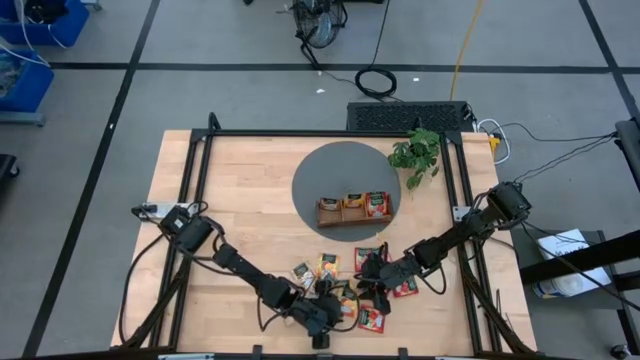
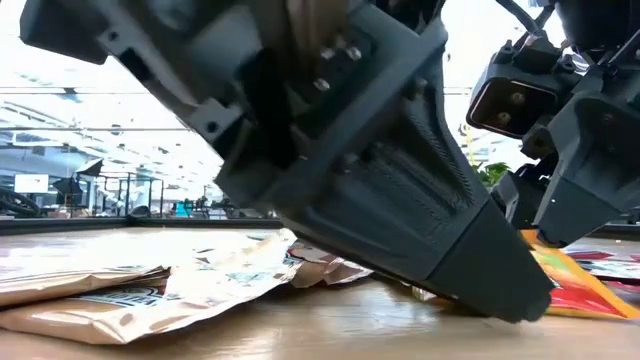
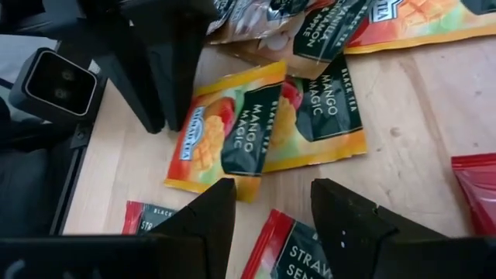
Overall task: Pick & Place Tea
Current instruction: Put the orange tea bag into the middle section of the wooden organizer
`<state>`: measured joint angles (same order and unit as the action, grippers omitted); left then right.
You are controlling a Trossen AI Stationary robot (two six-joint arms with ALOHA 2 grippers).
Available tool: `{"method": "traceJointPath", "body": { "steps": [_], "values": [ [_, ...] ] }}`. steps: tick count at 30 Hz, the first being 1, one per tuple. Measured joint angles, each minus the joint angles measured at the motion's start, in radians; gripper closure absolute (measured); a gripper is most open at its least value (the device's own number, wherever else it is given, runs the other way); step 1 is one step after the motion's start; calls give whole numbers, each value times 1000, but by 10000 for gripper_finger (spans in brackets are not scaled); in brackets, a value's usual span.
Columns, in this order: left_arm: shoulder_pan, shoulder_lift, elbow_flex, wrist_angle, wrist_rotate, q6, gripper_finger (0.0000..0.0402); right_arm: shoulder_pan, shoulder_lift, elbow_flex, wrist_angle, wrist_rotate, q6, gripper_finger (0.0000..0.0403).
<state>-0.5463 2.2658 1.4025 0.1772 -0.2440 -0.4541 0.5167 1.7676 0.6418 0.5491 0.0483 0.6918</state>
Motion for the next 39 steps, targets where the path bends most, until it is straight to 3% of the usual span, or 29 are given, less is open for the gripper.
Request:
{"method": "traceJointPath", "body": {
  "steps": [7,13,18,26,34,39],
  "values": [
    [9,0,0,-1,-2,5,332,0,0,0,0,-22,-18,245],
    [9,0,0,-1,-3,7,332,0,0,0,13,24,-49,257],
    [9,0,0,-2,-3,7,332,0,0,0,39,32,-82,297],
    [9,0,-1,-7,-10,34,332,0,0,0,53,19,-146,396],
    [8,1,-2,4,-20,70,332,-13,-35,-1,39,-27,-165,401],
    [0,-8,-3,20,-5,79,332,-64,-176,0,-119,-52,-233,402]
  ]
}}
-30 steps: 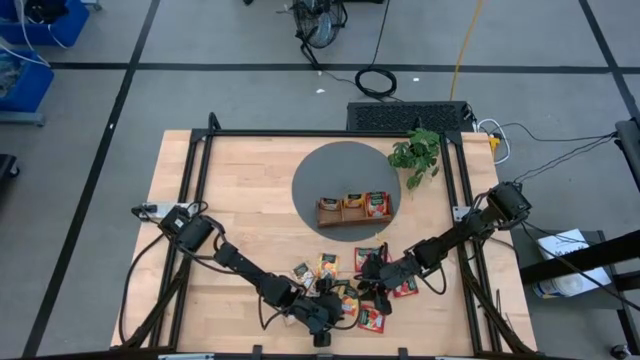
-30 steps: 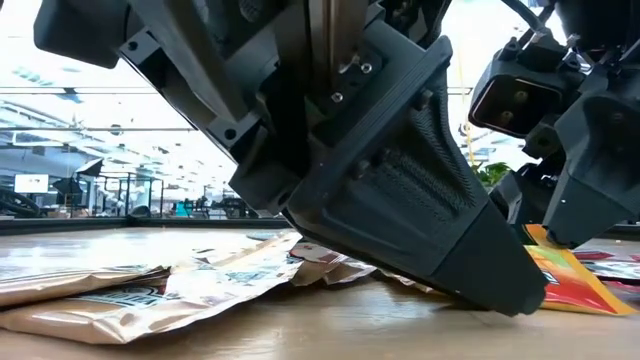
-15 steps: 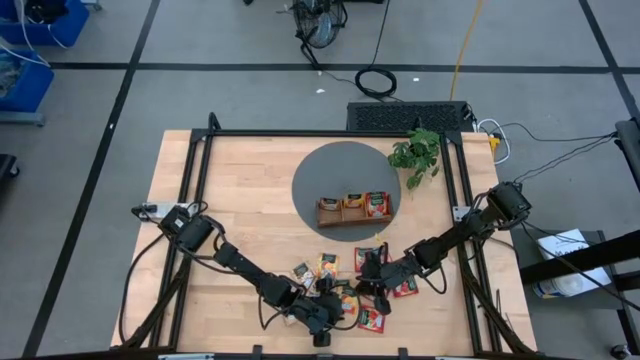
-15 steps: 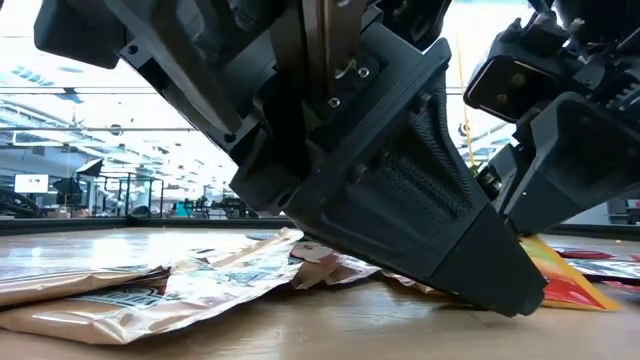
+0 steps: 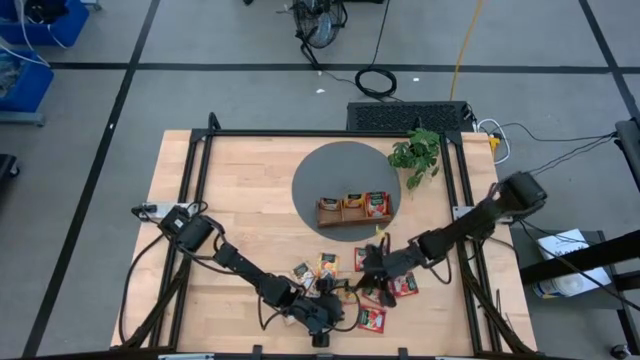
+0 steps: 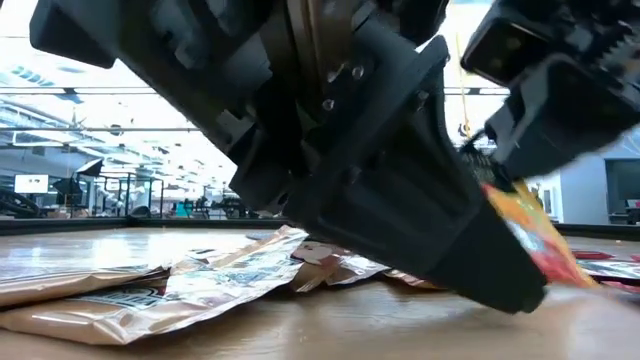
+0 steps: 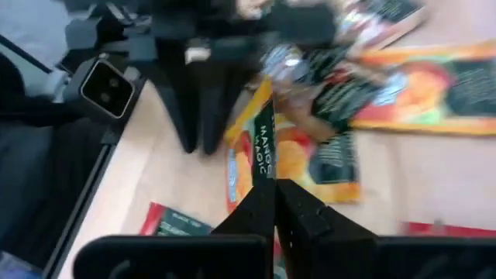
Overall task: Pick & Place Tea
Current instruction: Put the orange tea bag into the middle section of the wooden organizer
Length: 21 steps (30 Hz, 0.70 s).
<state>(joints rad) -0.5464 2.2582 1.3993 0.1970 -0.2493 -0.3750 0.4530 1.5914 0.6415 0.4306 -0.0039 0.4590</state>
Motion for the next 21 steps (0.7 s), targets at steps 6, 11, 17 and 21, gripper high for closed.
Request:
{"method": "traceJointPath", "body": {
  "steps": [6,11,17,21],
  "values": [
    [-10,-12,0,21,22,7,332,-118,-232,56,-326,2,-161,403],
    [-10,-11,0,16,21,20,332,-244,-323,189,-644,68,-417,403],
    [-12,-11,0,12,22,33,332,-402,-310,254,-747,121,-606,403],
    [-17,-12,1,4,22,33,332,-476,-295,253,-748,162,-671,403]
  ]
}}
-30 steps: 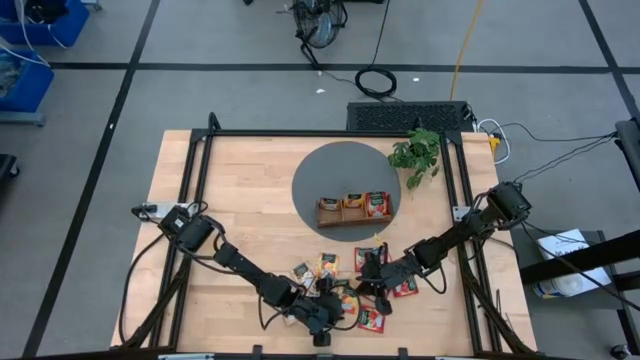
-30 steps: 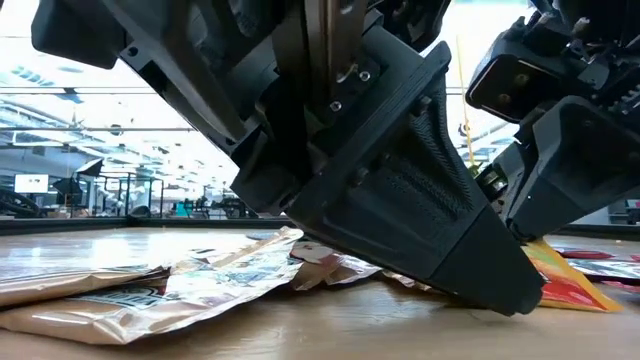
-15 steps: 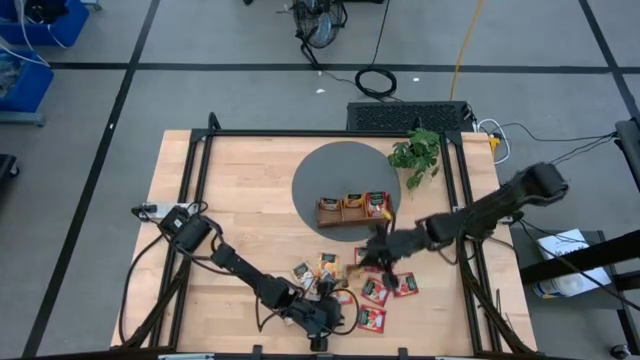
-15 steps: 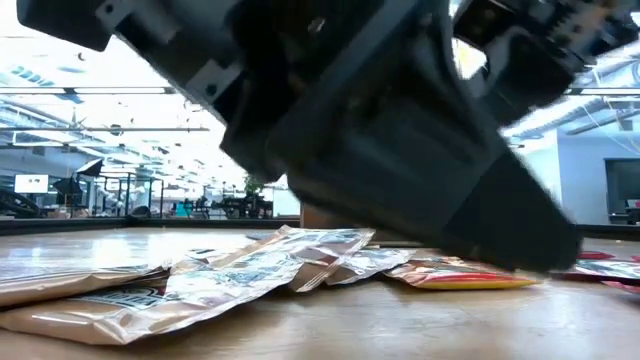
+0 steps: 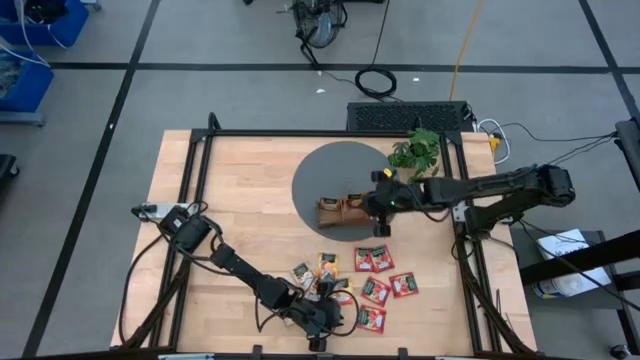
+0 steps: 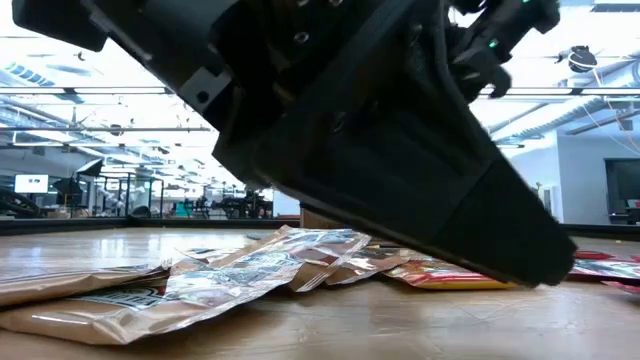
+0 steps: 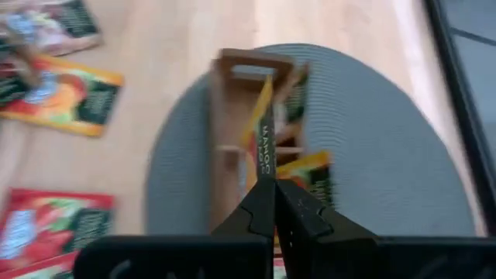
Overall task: Pick & Place Tea
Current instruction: Put the orange tea bag into the middle section of the wooden organizer
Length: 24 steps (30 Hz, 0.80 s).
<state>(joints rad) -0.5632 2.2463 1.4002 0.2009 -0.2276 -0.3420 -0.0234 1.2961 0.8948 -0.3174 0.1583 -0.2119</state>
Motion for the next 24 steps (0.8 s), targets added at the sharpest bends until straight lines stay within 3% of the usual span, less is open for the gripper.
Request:
{"method": "traceJointPath", "body": {
  "steps": [14,24],
  "values": [
    [-2,0,0,-18,0,13,332,-82,202,0,12,0,-41,403],
    [-4,-3,0,-28,1,0,332,-80,197,0,23,3,-38,378]
  ]
}}
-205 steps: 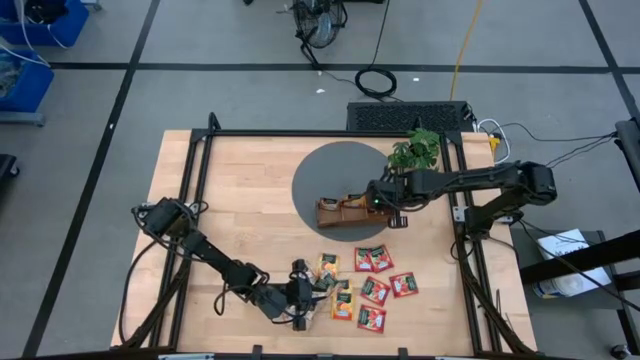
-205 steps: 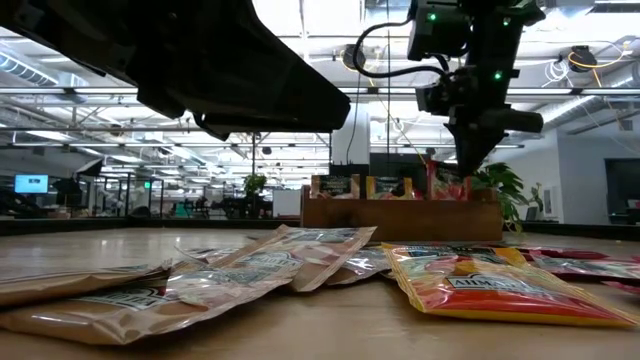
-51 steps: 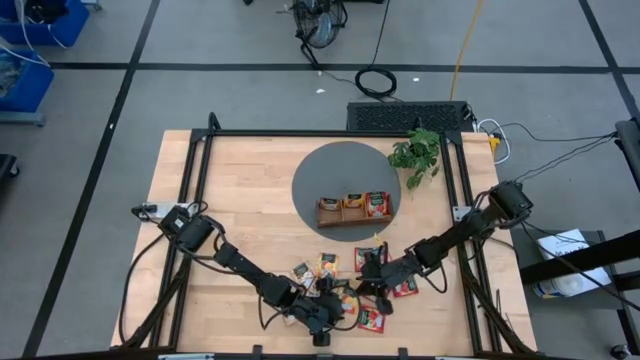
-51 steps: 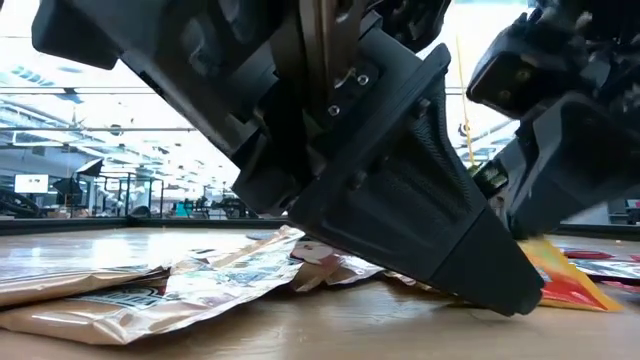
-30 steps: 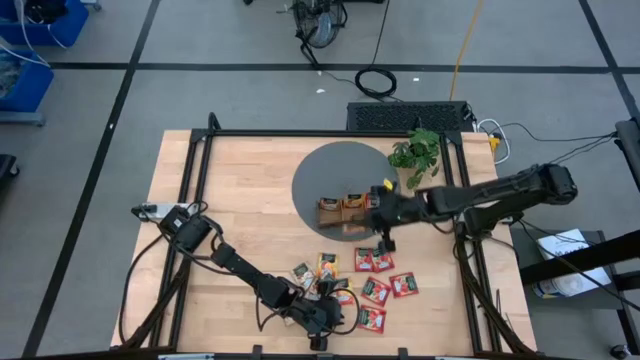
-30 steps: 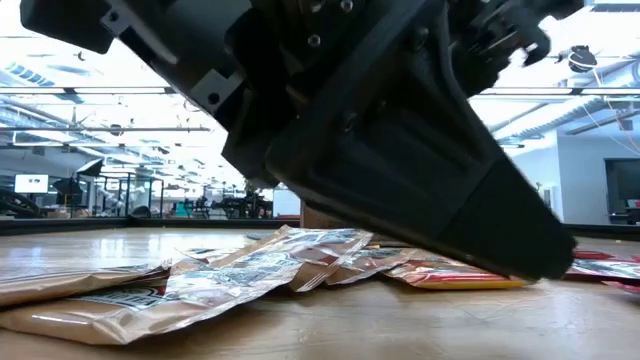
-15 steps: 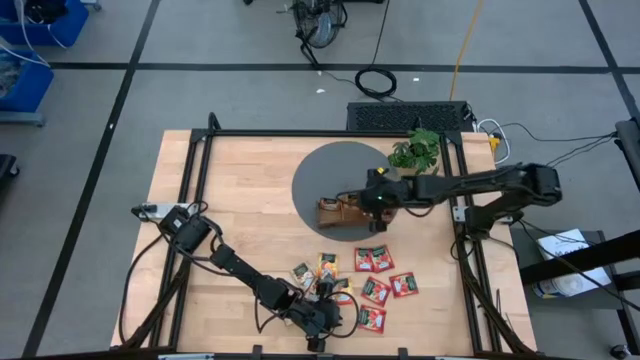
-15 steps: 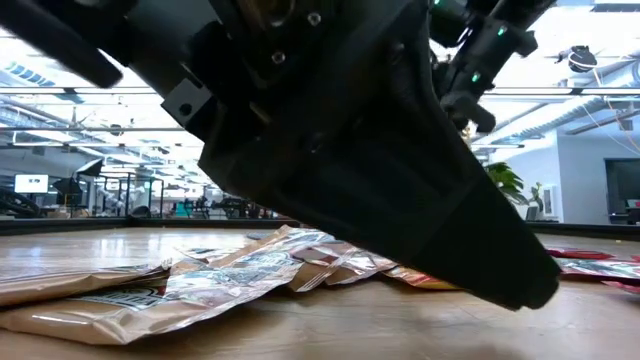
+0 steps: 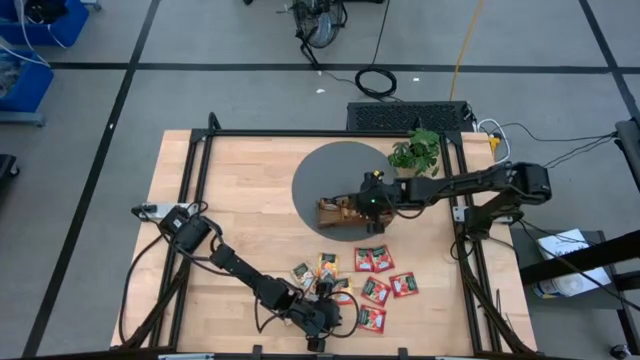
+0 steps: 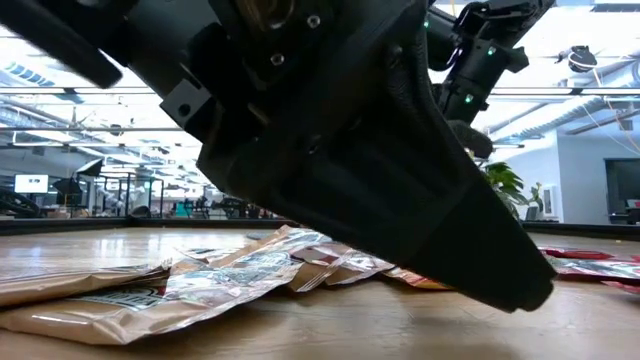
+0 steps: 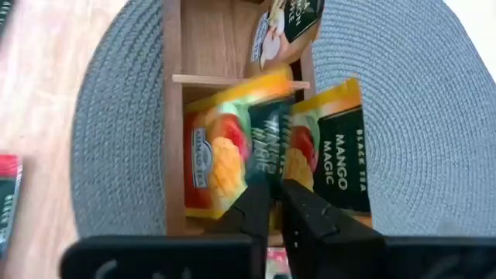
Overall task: Pick & Place Tea
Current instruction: Put the orange tea bag into the middle section of the wooden organizer, then put the brown tea bag into the left section of the wooden organizer
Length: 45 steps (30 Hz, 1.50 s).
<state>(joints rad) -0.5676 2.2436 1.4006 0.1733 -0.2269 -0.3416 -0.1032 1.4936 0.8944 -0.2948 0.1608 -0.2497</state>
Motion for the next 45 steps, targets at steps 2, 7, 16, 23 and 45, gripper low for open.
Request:
{"method": "traceJointPath", "body": {
  "steps": [2,7,16,23,45],
  "values": [
    [-4,-13,0,-22,-1,0,332,0,-19,0,15,1,1,360],
    [-25,-76,2,-142,-3,-50,332,16,-115,-1,18,20,6,305],
    [-132,-177,1,-413,-190,-243,332,172,-242,-86,198,-218,196,233],
    [-189,-178,1,-441,-268,-352,332,326,-144,-283,676,-245,291,223],
    [-109,-170,0,-608,-256,-352,332,437,366,-153,1001,-394,712,221]
  ]
}}
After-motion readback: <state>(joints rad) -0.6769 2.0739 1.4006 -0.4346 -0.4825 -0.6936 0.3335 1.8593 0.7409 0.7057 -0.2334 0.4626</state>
